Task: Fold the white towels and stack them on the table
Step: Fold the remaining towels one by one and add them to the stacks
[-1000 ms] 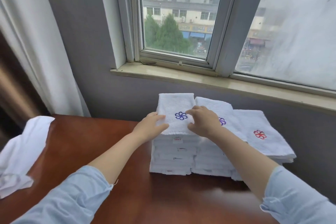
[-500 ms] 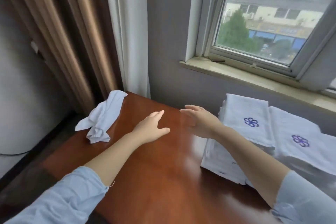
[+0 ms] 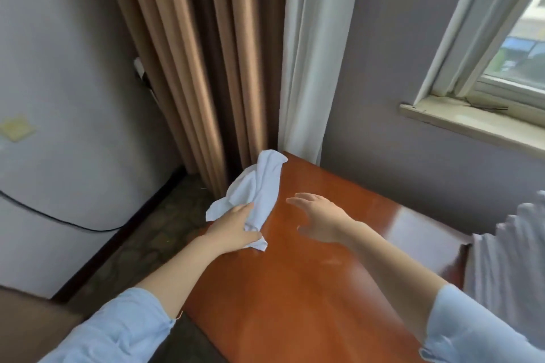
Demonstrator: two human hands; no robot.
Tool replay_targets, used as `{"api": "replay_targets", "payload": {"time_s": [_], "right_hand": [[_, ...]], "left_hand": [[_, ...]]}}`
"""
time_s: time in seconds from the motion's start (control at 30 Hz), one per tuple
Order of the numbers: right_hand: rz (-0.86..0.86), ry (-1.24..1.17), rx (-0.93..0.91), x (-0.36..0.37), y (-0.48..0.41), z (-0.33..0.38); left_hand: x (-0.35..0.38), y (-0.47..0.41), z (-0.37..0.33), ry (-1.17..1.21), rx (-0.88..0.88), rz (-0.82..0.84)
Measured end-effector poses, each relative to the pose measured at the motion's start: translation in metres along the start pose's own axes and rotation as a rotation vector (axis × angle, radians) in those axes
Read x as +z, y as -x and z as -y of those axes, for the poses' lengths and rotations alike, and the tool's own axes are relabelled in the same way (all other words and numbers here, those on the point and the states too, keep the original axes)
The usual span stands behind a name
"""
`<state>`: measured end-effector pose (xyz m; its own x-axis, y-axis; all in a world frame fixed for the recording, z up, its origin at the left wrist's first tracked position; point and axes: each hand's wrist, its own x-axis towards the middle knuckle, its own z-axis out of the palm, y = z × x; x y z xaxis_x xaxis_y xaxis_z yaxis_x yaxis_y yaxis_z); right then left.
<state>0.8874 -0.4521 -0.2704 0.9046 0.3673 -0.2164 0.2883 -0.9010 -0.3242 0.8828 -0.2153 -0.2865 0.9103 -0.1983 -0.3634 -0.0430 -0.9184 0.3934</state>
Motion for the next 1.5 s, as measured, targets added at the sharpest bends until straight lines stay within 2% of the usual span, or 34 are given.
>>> {"api": "replay_targets", "payload": {"time_s": [0.27,0.4,0.6,0.73,1.0,1.27,1.37,1.5], "right_hand": [[0.125,-0.049,0.01,0.046,-0.107,0.029],[0.216,0.039,-0.036,0.069,-0.141,0.025],[0.221,0.121,-0.084,0.094,-0.156,0.006],[0.202,0.049,-0.002,0.095,-0.148,0.0],[0.342,0.03,0.187,0.088,-0.084,-0.013],[0.35,-0.046,0.247,0.108,0.034,-0.019],[0.344,-0.151,0.266,0.119,0.081,-0.025],[0.278,-0.468,0.361,0.134,0.144,-0.034]], "left_hand": [[-0.005,-0.055,0.066,0.028,0.044,0.057],[0.007,-0.084,0.082,0.006,0.044,0.101],[0.027,-0.116,0.089,0.008,0.114,0.136],[0.041,-0.12,0.081,0.016,0.165,0.21],[0.06,-0.082,0.042,-0.023,0.225,0.367],[0.092,-0.007,-0.008,-0.025,0.243,0.492],[0.11,0.022,-0.027,-0.015,0.256,0.512],[0.137,0.058,-0.05,0.064,0.26,0.507]]}}
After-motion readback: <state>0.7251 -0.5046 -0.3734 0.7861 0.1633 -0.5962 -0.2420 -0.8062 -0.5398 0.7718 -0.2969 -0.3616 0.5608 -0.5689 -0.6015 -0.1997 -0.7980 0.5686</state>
